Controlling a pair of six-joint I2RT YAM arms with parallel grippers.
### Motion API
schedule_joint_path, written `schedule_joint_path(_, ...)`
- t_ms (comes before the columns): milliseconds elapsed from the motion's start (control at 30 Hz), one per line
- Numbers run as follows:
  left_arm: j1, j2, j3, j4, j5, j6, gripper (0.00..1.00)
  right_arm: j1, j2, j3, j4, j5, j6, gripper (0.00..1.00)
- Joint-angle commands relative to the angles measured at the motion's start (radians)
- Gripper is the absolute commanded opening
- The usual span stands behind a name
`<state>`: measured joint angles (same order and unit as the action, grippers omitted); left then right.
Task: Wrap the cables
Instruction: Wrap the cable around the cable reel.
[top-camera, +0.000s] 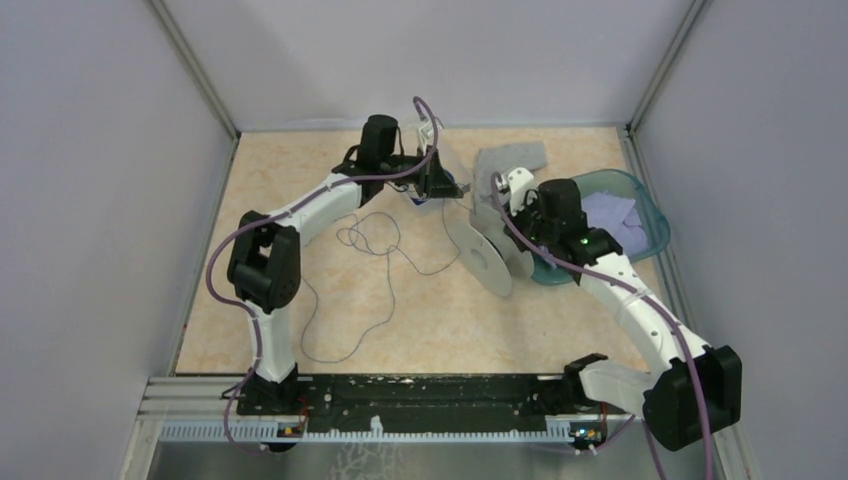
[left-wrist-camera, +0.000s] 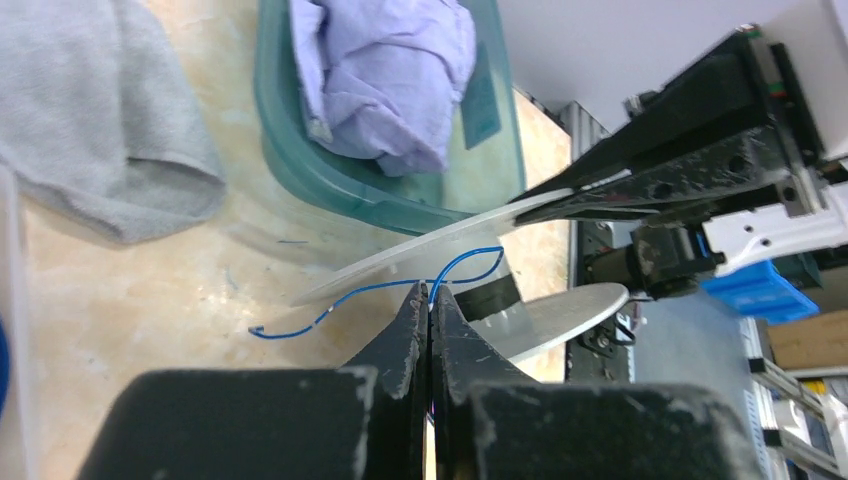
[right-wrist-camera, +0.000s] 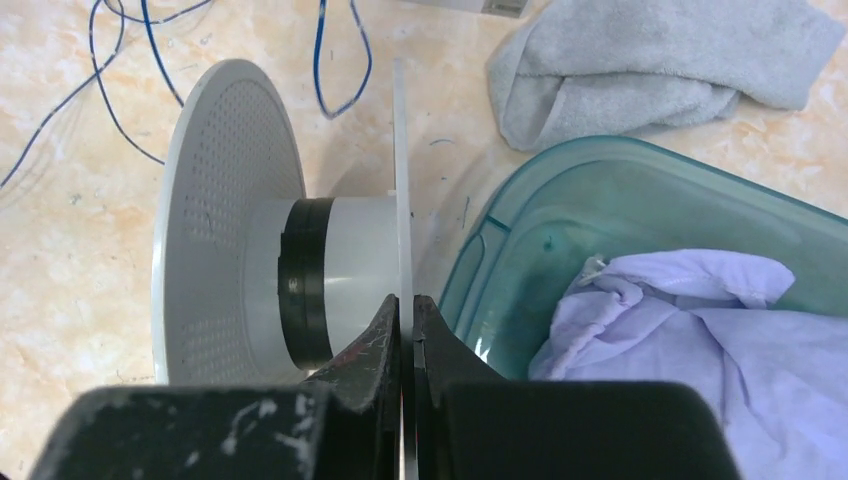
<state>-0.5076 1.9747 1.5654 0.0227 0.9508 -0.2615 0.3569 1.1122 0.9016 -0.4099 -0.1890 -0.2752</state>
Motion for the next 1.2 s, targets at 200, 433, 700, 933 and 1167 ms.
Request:
schedule_joint_path(200, -0.029, -0.025, -0.073, 0.446, 0.173, -0.491, 0.00, -0.004, 0.031, -0.009, 0.218, 0.000, 0.107, 0.00)
schedule_joint_path(433, -0.040, -0.024, -0.160, 0.664, 0.126, -0.769, 0.00, -0.004, 0.064, -0.010, 0.265, -0.015, 0.165, 0.00)
schedule_joint_path(700, -0.042, 0.013, -0.218, 0.806, 0.088, -0.960, 0.00, -0.004, 0.056, -0.006, 0.255, 0.005, 0.165, 0.01)
schedule_joint_path(933, -0.049, -0.018, -0.162, 0.615, 0.120, -0.758, 0.00, -0.004, 0.075, 0.018, 0.245, 0.036, 0.171, 0.01)
schedule_joint_path(1167, -0.055, -0.036, -0.085, 0.426, 0.132, -0.568, 0.00, 0.005, 0.105, 0.051, 0.275, 0.113, 0.230, 0.00)
